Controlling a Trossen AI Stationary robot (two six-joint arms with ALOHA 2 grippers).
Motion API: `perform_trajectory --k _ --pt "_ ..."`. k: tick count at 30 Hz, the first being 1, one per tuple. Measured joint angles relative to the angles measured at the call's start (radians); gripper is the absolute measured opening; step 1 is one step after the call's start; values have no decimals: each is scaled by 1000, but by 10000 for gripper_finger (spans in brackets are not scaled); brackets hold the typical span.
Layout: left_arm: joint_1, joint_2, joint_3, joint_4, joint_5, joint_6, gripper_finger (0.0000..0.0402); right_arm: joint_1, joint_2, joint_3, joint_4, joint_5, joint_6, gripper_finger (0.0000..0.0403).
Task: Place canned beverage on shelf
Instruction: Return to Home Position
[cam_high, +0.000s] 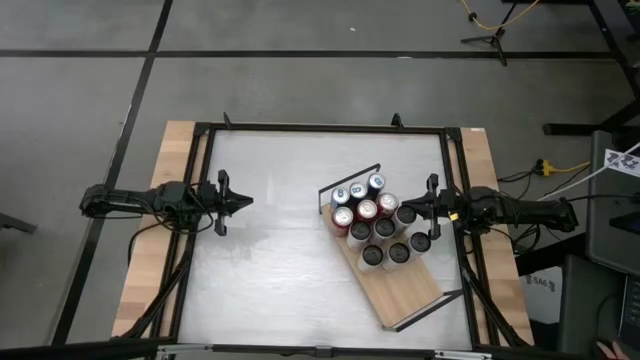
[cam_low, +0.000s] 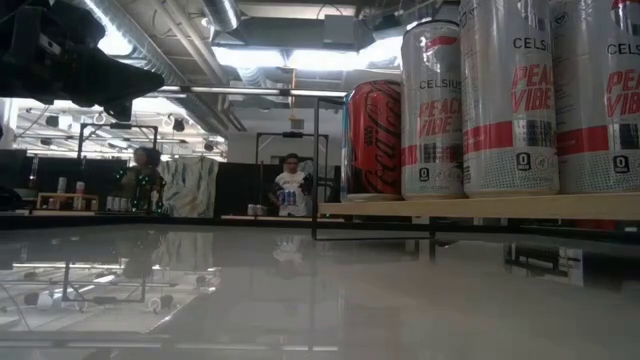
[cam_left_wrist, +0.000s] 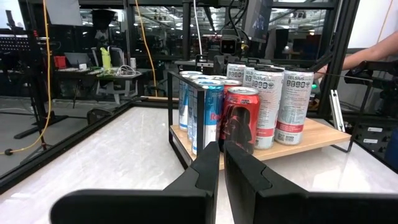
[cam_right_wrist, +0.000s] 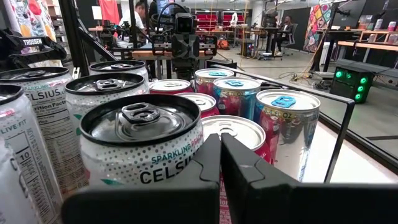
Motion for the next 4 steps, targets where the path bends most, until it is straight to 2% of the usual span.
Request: perform_trajectory --k 4 --pt "0 0 0 0 0 0 17 0 0 0 0 0 0 5"
